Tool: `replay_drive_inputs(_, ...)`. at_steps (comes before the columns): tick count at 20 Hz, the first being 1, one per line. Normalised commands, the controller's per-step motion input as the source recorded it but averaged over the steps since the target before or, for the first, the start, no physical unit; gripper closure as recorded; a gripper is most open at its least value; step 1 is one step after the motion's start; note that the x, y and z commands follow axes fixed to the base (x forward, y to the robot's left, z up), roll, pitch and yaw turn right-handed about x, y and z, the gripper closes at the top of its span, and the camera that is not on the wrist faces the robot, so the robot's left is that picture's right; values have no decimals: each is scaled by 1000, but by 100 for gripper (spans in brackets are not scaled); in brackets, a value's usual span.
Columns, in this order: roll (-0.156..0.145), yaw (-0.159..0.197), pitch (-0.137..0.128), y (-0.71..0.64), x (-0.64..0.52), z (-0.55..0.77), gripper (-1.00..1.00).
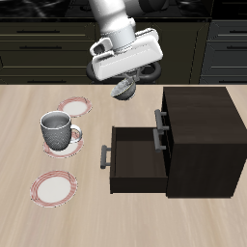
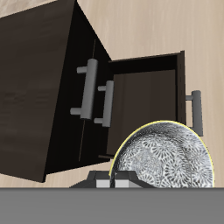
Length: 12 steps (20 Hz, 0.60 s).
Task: Place the bowl on the nearest plate relative to the robot
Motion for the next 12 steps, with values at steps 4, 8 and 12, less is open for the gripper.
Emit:
replay_drive_inputs(4, -12, -75, -16, -93, -321, -2, 100)
replay_drive_inputs(8, -20, -20, -19, -148, -298, 18, 100)
replay_drive_inputs(12, -57, -38, -26, -306, -362, 65, 100)
